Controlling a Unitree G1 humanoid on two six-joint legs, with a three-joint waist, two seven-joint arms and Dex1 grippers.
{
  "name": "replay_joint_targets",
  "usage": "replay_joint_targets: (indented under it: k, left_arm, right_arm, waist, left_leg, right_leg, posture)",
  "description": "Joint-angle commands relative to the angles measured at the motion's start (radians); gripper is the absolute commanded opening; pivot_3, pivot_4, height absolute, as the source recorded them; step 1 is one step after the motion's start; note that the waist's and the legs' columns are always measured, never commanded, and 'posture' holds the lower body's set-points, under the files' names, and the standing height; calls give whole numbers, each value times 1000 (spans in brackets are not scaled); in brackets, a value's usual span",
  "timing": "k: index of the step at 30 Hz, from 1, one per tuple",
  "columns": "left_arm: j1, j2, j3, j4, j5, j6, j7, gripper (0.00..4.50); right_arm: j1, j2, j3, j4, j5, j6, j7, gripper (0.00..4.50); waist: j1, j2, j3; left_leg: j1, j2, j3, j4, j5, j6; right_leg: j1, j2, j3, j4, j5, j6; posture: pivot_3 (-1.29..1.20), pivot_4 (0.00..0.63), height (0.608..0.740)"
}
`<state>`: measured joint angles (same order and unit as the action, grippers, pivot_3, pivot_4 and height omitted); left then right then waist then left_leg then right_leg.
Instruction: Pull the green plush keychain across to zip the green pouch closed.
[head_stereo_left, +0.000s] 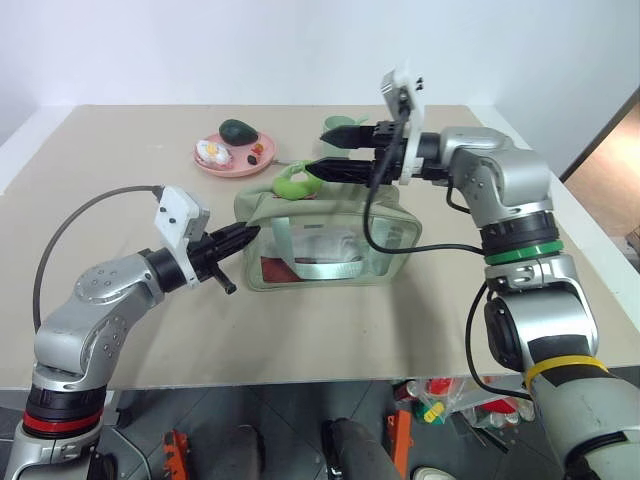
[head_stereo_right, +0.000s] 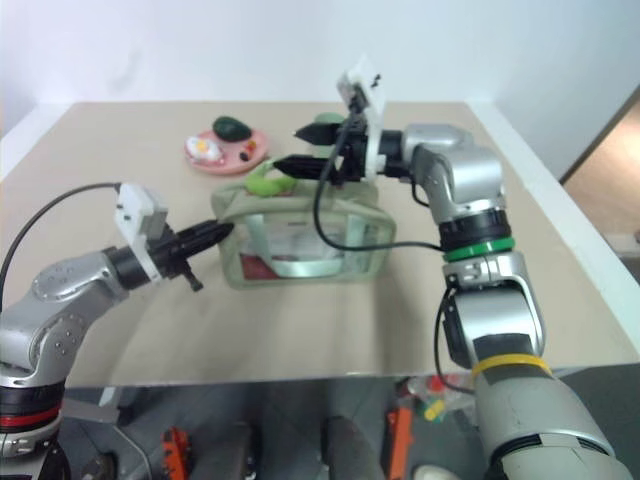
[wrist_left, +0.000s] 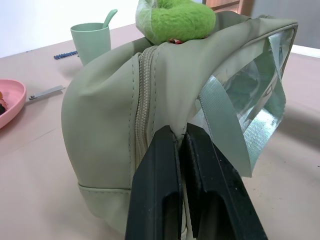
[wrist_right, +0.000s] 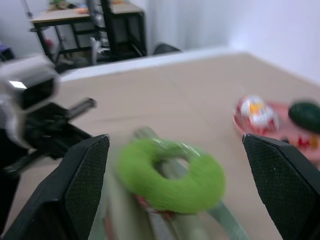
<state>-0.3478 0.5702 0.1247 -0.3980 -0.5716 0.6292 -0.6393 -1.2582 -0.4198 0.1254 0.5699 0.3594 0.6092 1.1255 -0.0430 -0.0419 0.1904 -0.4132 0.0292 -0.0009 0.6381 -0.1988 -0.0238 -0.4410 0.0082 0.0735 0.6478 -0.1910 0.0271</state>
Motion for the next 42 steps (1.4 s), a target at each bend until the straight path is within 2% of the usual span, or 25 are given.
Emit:
replay_joint_targets:
  k: [1, 8, 9, 14, 20, 21, 35, 38, 42]
  left_arm:
    - [-2, -7, -21, -39, 3, -12, 5, 0]
    - [7, -8, -26, -41, 16, -16, 4, 0]
    - [5, -8, -27, -39, 19, -17, 3, 0]
    - [-4, -10, -27, -30, 28, -20, 3, 0]
    - [-22, -25, -25, -21, 26, -16, 18, 0]
    - [-25, -30, -27, -18, 26, -16, 22, 0]
    - [-78, -91, -31, 34, 47, -8, 94, 0]
    - [-80, -95, -28, 33, 46, -4, 106, 0]
    - [-72, -88, -16, 16, 43, 11, 125, 0]
  right_arm:
    - [-79, 28, -10, 81, -33, 7, -31, 4410]
    - [-84, 64, 10, 145, -78, 14, -12, 4410]
    - [-76, 66, 18, 142, -88, 7, -5, 3892]
    - [-54, 71, 13, 127, -92, 4, 22, 2338]
    - [-44, 61, -12, 70, -62, 25, 55, 181]
    - [-42, 60, -18, 57, -56, 25, 58, 14]
    - [25, 8, -115, -129, 13, -126, 106, 14]
    - [65, -35, -161, -137, 6, -180, 57, 14]
    - [132, -166, -231, -109, -14, -264, 12, 14]
  waist:
    - [0, 0, 0]
    - [0, 0, 0]
    - [0, 0, 0]
    - [0, 0, 0]
    - [0, 0, 0]
    - [0, 0, 0]
    - [-3, 0, 0]
    - [-2, 0, 0]
    - [3, 0, 0]
  left_leg:
    - [0, 0, 0, 0, 0, 0]
    - [-1, 0, -3, 0, 0, 0]
    - [-1, 0, -3, 0, 0, 0]
    - [-1, 0, -4, 0, 0, 0]
    - [-1, 0, -4, 0, 0, 0]
    - [-1, 0, -4, 0, 0, 0]
    - [-1, 2, -5, 0, 0, 0]
    - [-1, 1, -5, 0, 0, 0]
    - [-2, 0, -5, 0, 0, 0]
  right_leg:
    - [0, 0, 0, 0, 0, 0]
    - [0, 0, -2, 0, 0, 0]
    - [0, 0, -2, 0, 0, 0]
    - [0, 1, -3, 0, 0, 0]
    - [0, 1, -3, 0, 0, 0]
    - [0, 1, -3, 0, 0, 0]
    - [0, 2, -4, 0, 0, 0]
    - [0, 2, -4, 0, 0, -1]
    - [0, 1, -4, 0, 0, 0]
  posture:
    - [0, 150, 740]
    - [0, 150, 740]
    - [0, 150, 740]
    - [0, 150, 740]
    - [0, 150, 740]
    - [0, 150, 740]
    - [0, 150, 740]
    - [0, 150, 740]
    - [0, 150, 740]
